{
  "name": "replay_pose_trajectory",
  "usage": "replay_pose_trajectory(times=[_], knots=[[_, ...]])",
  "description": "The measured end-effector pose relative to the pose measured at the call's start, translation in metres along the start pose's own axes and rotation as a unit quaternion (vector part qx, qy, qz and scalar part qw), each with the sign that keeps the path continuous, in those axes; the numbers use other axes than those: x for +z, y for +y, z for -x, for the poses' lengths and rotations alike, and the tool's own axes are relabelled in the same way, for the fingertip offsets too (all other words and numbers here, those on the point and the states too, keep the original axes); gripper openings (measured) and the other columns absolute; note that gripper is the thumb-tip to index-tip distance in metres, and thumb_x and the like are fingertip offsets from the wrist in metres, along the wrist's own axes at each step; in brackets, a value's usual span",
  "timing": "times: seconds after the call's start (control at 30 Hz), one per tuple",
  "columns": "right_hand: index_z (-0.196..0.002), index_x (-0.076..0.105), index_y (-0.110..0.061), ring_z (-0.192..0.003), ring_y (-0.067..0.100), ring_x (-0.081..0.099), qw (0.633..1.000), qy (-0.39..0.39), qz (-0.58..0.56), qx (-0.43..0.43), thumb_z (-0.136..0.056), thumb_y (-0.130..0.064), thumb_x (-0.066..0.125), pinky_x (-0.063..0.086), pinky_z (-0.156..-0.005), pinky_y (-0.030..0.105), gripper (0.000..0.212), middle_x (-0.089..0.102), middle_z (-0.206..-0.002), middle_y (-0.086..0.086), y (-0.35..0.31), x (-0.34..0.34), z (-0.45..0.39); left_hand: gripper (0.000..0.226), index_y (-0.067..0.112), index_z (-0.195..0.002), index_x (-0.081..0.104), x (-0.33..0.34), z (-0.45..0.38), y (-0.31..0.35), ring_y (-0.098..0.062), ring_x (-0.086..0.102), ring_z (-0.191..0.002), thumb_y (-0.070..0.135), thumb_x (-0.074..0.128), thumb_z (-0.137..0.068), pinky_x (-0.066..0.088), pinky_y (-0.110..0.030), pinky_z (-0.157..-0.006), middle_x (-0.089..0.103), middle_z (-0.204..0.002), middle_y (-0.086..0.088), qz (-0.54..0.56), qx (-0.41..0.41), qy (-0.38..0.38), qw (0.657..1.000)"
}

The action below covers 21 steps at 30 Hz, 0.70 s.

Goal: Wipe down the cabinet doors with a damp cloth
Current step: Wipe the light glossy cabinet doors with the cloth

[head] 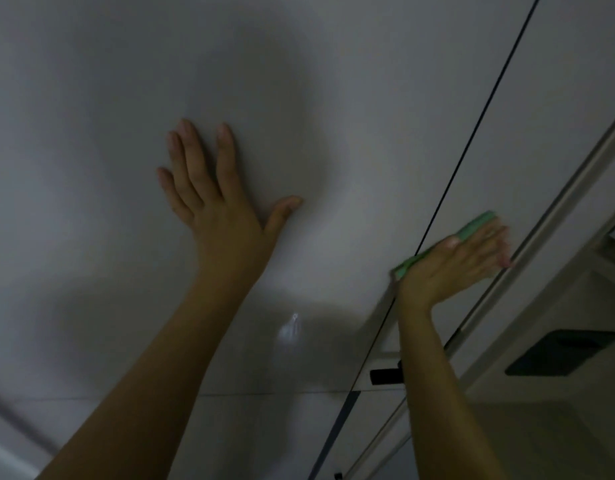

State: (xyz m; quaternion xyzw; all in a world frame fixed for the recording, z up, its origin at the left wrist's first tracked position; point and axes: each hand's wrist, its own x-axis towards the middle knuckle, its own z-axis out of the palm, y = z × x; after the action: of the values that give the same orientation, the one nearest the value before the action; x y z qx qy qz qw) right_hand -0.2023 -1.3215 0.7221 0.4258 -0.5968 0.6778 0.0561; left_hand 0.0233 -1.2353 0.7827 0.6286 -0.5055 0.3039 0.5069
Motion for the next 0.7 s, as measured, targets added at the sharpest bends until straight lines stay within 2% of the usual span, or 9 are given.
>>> replay_pose_trajectory(times=[0.13, 0.23, 0.27, 0.37, 0.43, 0.53, 0.6, 0.63, 0.7], knots=[[-0.152, -0.008, -0.029, -0.146, 0.022, -0.008, 0.966, -0.101, 0.052, -0.231, -0.103, -0.042, 0.012, -0.012, -0.116, 0.043, 0.054, -0.012, -0.159, -0.008, 0.002, 0.001, 0.064, 0.100, 0.002, -0.147, 0.025, 0.001, 0.001, 0.001, -0.048, 0.018, -0.139, 0.070, 0.055, -0.081, 0.007, -0.057, -0.113, 0.021, -0.149, -0.035, 0.002, -0.002, 0.001, 1.000], [-0.152, -0.003, -0.033, -0.147, 0.019, -0.010, 0.932, -0.090, 0.042, -0.347, -0.103, -0.038, 0.018, -0.007, -0.117, 0.048, 0.053, -0.012, -0.159, -0.014, 0.000, -0.004, 0.030, 0.099, 0.003, -0.148, 0.026, 0.000, 0.003, 0.001, -0.045, 0.016, -0.140, 0.069, 0.057, -0.080, 0.008, -0.057, -0.113, 0.022, -0.150, -0.034, 0.007, -0.004, 0.004, 1.000], [-0.153, 0.001, -0.030, -0.147, 0.022, -0.006, 0.934, -0.065, 0.047, -0.348, -0.103, -0.036, 0.018, -0.005, -0.117, 0.050, 0.052, -0.007, -0.160, -0.009, -0.013, -0.002, 0.014, 0.098, 0.004, -0.148, 0.026, -0.001, 0.002, 0.000, -0.043, 0.015, -0.140, 0.069, 0.057, -0.080, 0.009, -0.058, -0.113, 0.022, -0.150, -0.033, 0.010, -0.003, 0.008, 1.000], [-0.148, 0.024, -0.010, -0.140, 0.040, 0.017, 0.974, 0.023, 0.027, -0.223, -0.102, -0.031, 0.022, 0.006, -0.114, 0.055, 0.050, 0.029, -0.152, 0.020, -0.064, 0.013, -0.002, 0.096, 0.006, -0.147, 0.026, 0.001, 0.002, 0.001, -0.039, 0.012, -0.140, 0.068, 0.056, -0.080, 0.009, -0.057, -0.113, 0.023, -0.150, -0.032, 0.013, 0.001, 0.015, 1.000], [-0.147, 0.024, -0.009, -0.136, 0.045, 0.021, 0.963, 0.008, 0.037, -0.266, -0.102, -0.033, 0.020, 0.002, -0.115, 0.054, 0.051, 0.035, -0.148, 0.023, -0.080, 0.021, 0.027, 0.096, 0.006, -0.146, 0.027, 0.002, 0.003, -0.002, -0.037, 0.012, -0.140, 0.068, 0.056, -0.080, 0.008, -0.055, -0.113, 0.024, -0.150, -0.031, 0.009, 0.004, 0.015, 1.000], [-0.152, 0.020, -0.023, -0.145, 0.036, 0.010, 0.856, -0.102, 0.075, -0.502, -0.100, -0.035, 0.029, 0.000, -0.118, 0.049, 0.053, 0.014, -0.160, 0.004, -0.049, 0.021, 0.076, 0.092, 0.006, -0.145, 0.031, 0.001, 0.003, -0.005, -0.036, 0.013, -0.140, 0.067, 0.055, -0.080, 0.011, -0.054, -0.113, 0.026, -0.149, -0.030, -0.002, 0.014, 0.014, 1.000], [-0.152, 0.015, -0.028, -0.148, 0.027, 0.004, 0.809, -0.107, 0.083, -0.572, -0.099, -0.034, 0.034, 0.002, -0.119, 0.046, 0.056, 0.002, -0.161, -0.004, -0.030, 0.016, 0.073, 0.086, 0.009, -0.146, 0.030, -0.004, 0.003, -0.010, -0.034, 0.015, -0.141, 0.064, 0.053, -0.083, 0.014, -0.053, -0.112, 0.026, -0.150, -0.027, 0.000, 0.029, 0.009, 1.000], [-0.153, 0.013, -0.029, -0.148, 0.025, 0.001, 0.811, -0.102, 0.078, -0.571, -0.100, -0.034, 0.032, 0.000, -0.119, 0.045, 0.056, 0.000, -0.161, -0.005, -0.034, 0.015, 0.067, 0.083, 0.012, -0.146, 0.030, -0.008, 0.003, -0.015, -0.032, 0.016, -0.140, 0.062, 0.052, -0.084, 0.015, -0.052, -0.112, 0.027, -0.151, -0.025, 0.001, 0.038, 0.006, 0.999], [-0.153, 0.008, -0.031, -0.148, 0.023, -0.005, 0.859, -0.074, 0.063, -0.502, -0.102, -0.034, 0.026, -0.004, -0.118, 0.045, 0.054, -0.006, -0.160, -0.008, -0.060, 0.015, 0.054, 0.077, 0.014, -0.146, 0.031, -0.019, 0.004, -0.024, -0.030, 0.022, -0.139, 0.059, 0.051, -0.086, 0.019, -0.050, -0.110, 0.029, -0.151, -0.022, 0.004, 0.045, 0.004, 0.999]])
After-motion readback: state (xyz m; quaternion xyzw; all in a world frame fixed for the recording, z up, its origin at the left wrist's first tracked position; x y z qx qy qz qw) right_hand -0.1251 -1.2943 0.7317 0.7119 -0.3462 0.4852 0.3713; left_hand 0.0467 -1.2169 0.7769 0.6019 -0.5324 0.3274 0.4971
